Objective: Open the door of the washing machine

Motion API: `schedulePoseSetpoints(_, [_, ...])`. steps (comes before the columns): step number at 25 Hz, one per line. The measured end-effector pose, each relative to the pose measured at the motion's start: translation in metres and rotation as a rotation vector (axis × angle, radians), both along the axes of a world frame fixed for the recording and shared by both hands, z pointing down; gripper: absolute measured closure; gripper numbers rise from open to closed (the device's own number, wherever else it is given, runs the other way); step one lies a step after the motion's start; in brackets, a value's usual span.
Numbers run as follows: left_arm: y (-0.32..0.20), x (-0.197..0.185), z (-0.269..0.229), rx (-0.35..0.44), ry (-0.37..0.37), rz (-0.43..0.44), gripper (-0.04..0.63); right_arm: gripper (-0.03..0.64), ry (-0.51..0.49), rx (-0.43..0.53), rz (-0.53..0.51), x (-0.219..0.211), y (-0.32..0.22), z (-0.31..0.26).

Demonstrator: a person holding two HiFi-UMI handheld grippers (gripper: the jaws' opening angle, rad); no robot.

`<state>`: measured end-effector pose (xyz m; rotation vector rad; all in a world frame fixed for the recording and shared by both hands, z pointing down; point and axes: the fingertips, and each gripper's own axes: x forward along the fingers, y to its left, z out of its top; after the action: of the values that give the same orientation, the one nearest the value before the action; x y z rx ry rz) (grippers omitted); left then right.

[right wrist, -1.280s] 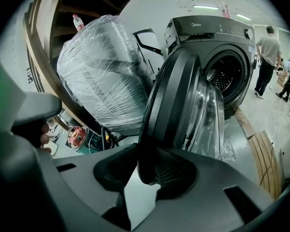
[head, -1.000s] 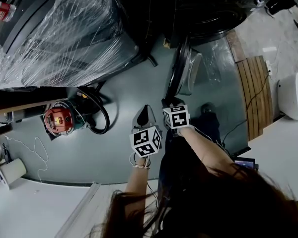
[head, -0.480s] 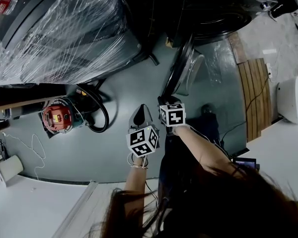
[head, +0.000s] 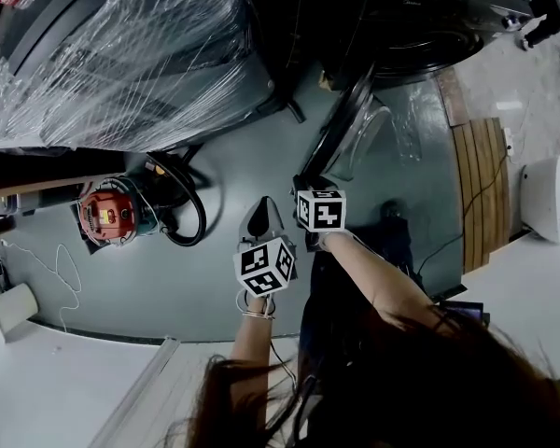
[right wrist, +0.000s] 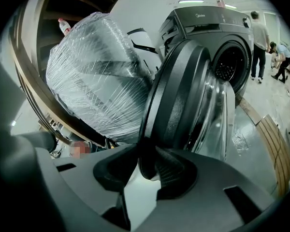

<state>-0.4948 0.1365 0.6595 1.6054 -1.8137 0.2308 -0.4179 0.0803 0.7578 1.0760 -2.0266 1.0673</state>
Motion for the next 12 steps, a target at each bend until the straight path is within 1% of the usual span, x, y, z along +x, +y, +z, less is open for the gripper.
schedulePoseSetpoints(12, [0.0,-0.023,0.004,0.001,0.001,-0.038,0.583,0.503,-0.034,-0.024,0.042,-0.034,-0.014,0.002])
